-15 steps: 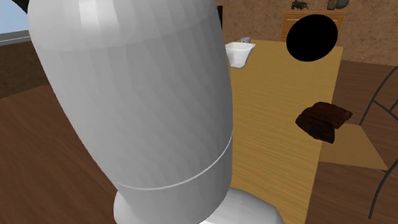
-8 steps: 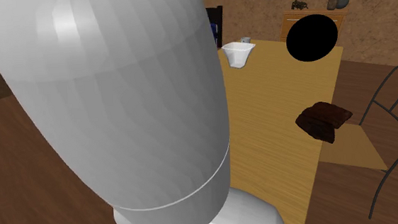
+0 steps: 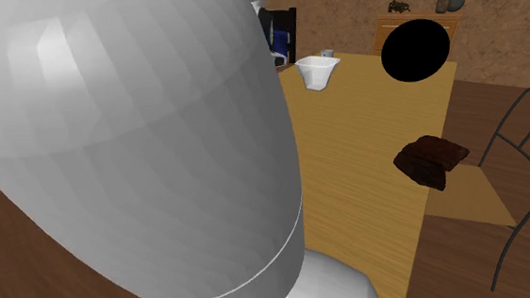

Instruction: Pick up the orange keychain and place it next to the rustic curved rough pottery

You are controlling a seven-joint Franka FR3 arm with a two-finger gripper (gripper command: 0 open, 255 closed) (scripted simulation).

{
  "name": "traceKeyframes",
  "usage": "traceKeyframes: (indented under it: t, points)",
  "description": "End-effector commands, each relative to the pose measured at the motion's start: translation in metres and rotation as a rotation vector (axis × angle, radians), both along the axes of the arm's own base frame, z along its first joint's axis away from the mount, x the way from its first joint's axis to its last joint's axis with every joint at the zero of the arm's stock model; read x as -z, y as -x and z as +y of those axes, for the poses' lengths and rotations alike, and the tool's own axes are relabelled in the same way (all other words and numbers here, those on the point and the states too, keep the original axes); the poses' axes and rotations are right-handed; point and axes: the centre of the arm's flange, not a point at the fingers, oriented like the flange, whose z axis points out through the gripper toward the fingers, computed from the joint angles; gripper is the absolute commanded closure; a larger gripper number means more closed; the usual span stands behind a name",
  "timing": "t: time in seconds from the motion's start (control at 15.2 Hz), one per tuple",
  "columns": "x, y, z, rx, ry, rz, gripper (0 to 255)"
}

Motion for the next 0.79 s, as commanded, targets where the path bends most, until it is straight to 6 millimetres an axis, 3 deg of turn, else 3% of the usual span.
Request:
traceKeyframes:
  t: [0.0, 0.73]
  points:
    - [-0.007, 0.0, 0.0, 0.0, 0.0, 0.001, 255]
    - [-0.007, -0.085, -0.117, 0.0, 0.0, 0.001, 255]
